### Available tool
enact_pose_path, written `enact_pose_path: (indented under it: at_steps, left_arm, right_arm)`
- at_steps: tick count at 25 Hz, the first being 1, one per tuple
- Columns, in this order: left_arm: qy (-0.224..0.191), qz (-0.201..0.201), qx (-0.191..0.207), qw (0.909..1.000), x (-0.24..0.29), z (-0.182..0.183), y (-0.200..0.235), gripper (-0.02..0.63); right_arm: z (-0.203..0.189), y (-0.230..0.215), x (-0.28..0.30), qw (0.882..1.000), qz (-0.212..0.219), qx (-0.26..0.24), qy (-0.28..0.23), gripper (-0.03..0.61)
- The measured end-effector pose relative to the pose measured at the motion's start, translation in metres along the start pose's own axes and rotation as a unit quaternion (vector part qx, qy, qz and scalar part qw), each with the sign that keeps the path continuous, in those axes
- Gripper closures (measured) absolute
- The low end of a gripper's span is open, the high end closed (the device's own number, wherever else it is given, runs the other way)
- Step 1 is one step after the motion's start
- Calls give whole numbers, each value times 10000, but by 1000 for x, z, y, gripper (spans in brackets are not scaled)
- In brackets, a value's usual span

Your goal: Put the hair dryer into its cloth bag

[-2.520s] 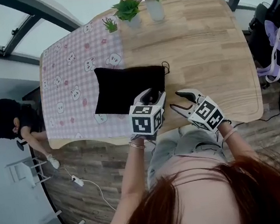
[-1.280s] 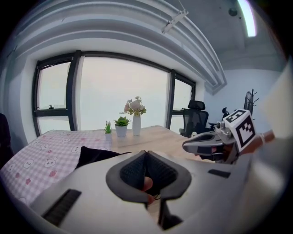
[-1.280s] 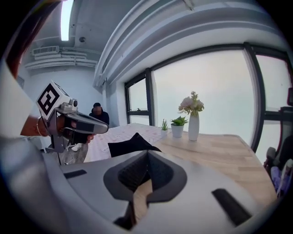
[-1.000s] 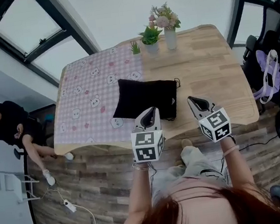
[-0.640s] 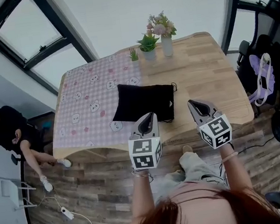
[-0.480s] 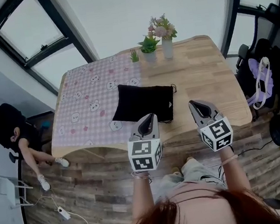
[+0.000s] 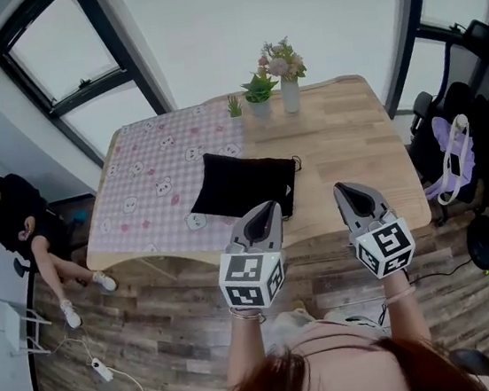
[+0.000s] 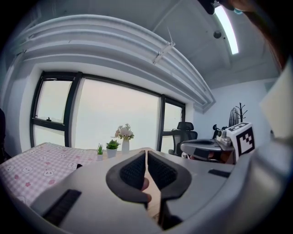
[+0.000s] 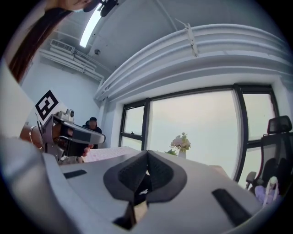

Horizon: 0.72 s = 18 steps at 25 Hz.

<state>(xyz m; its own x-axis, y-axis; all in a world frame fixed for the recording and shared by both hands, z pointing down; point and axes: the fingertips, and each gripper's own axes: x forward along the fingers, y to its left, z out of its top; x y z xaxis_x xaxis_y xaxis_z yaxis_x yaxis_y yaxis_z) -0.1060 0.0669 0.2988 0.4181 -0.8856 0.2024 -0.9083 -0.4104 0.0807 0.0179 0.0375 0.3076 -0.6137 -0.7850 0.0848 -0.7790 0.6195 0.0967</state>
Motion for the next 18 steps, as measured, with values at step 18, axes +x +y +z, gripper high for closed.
enact_pose_path:
  at_steps: [18]
  left_arm:
    - [-223,229,413,9986,-28,20,-81,594]
  right_arm:
    - [38,-13,-89,9979,151,-160,-607,578]
